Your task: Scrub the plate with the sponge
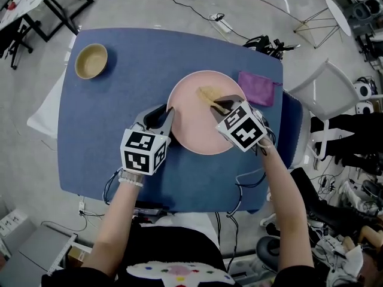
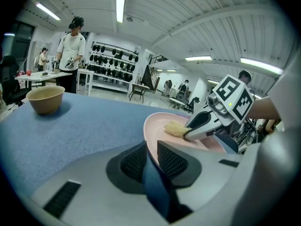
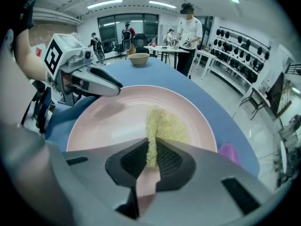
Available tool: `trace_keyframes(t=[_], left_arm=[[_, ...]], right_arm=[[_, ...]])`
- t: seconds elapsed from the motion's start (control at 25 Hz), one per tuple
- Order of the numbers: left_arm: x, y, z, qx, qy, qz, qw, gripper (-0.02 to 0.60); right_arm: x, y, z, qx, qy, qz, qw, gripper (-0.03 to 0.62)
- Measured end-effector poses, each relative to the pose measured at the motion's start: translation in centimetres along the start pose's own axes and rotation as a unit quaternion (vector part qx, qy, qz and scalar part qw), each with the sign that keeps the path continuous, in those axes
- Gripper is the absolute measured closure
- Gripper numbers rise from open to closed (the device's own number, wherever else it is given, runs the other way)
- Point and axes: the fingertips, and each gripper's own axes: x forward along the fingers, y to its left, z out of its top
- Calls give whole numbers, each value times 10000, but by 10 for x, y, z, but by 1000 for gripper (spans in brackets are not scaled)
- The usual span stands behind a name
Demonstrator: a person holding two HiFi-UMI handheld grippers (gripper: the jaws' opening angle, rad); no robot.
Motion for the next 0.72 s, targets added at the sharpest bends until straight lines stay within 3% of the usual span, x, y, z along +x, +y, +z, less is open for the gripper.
trace_keyframes(t=[0.36, 0.72], left_arm=[[-2, 1, 2, 17, 2, -2, 10000, 502], [-1, 1, 2, 32, -11, -24, 10000, 502]], right_arm=[[-14, -23, -28, 270, 387, -452, 9979, 554], [-26, 3, -52, 193, 912, -113, 9956, 554]])
